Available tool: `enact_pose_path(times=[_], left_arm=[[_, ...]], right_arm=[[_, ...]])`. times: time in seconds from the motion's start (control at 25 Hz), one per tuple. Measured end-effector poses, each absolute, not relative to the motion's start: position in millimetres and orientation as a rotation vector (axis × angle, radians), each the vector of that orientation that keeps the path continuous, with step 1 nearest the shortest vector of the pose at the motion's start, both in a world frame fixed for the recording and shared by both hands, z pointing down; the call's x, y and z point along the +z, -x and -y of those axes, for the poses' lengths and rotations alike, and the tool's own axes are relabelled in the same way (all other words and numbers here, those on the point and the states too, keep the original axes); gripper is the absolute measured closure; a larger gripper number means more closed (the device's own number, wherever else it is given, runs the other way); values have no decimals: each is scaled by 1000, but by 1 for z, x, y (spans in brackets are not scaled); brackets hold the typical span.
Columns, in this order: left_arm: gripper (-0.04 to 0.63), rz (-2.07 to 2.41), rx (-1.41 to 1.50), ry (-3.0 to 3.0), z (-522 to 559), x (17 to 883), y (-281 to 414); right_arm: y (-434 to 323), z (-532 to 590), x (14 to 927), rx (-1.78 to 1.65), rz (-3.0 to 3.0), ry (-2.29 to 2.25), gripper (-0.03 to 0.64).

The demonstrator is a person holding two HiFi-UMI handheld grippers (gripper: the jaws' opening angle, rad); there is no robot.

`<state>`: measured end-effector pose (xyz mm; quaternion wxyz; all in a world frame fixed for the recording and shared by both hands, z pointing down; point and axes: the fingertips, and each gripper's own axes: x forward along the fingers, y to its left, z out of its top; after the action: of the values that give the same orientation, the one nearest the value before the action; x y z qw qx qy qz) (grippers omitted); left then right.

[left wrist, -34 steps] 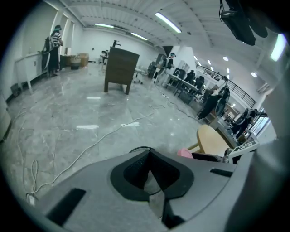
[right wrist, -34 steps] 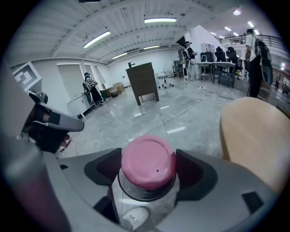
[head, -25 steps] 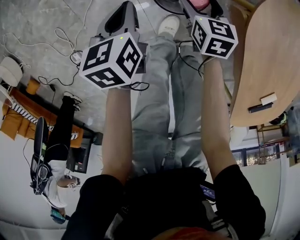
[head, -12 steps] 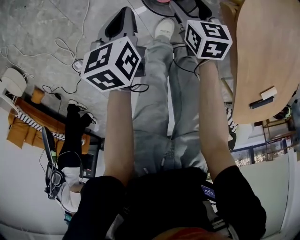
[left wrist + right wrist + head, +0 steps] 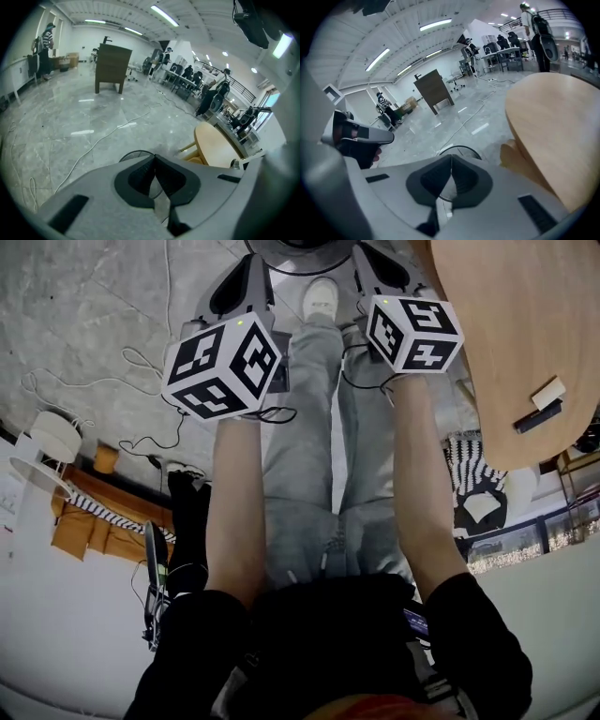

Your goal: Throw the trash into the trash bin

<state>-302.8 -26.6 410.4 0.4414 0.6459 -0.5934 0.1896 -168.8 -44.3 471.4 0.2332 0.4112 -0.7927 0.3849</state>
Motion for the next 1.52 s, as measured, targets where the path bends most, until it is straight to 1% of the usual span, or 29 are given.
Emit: enact_pose_path(times=[0.56, 0.84, 1.16, 1.52], left_arm=[[589, 1262, 565, -1834, 41, 375, 163], [589, 1092, 628, -1946, 23, 366, 50], [589, 902, 718, -2104, 2, 343, -61], [589, 749, 798, -2177, -39, 345, -152]], right_arm=[[48, 12, 417, 1219, 2132, -1521, 604], [-56, -12, 388, 1203, 2070, -1756, 604], [-183, -63, 367, 1183, 1880, -2091, 604], [-277, -108, 365, 1150, 1733, -2262, 603]])
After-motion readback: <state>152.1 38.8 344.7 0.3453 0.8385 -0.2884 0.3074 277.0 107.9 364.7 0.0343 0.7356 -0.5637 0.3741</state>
